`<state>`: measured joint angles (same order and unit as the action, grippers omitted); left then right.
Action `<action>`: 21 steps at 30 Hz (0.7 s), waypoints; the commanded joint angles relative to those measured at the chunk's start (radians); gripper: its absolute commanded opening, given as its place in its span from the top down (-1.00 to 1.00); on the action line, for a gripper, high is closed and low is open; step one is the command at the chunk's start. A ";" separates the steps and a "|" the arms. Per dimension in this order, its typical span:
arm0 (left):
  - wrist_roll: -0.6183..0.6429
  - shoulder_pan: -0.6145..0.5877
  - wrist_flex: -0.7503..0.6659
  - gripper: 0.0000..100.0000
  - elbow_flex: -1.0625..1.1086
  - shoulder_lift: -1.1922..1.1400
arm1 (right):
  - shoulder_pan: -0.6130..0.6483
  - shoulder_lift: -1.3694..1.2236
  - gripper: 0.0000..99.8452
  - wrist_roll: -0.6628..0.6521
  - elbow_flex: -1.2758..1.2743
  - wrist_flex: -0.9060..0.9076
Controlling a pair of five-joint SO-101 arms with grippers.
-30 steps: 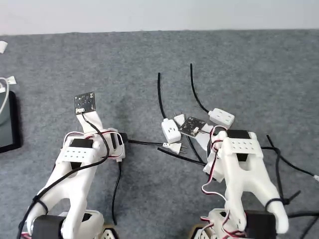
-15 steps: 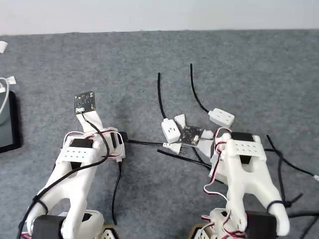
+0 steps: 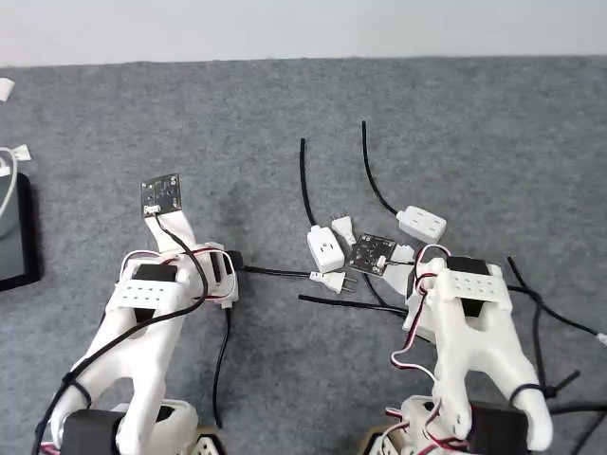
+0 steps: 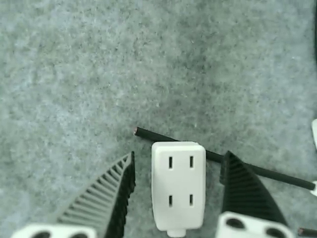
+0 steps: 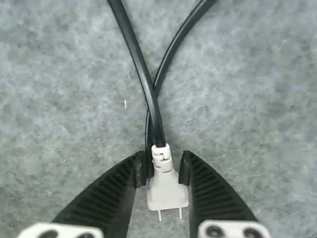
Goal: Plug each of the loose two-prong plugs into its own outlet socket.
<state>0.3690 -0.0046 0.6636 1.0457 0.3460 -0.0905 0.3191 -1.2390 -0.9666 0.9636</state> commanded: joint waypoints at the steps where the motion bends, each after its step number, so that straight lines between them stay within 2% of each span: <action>1: 0.003 -0.023 -0.023 0.47 -0.041 0.003 | -0.027 0.005 0.76 -0.046 -0.025 -0.051; 9: 0.003 -0.023 -0.023 0.47 -0.041 0.003 | -0.145 -0.064 0.81 -0.127 0.017 -0.090; 12: 0.003 -0.023 -0.023 0.47 -0.041 0.003 | -0.180 -0.064 1.00 -0.127 0.032 -0.087; 18: 0.003 -0.023 -0.025 0.47 -0.041 0.003 | -0.335 -0.058 0.98 -0.123 0.100 -0.081; 21: 0.003 -0.023 -0.025 0.47 -0.041 0.003 | -0.430 -0.058 0.98 -0.046 0.163 -0.081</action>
<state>0.3690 -0.0199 0.6636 1.0457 0.3460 -0.4296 0.2578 -1.3495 -0.9007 0.8884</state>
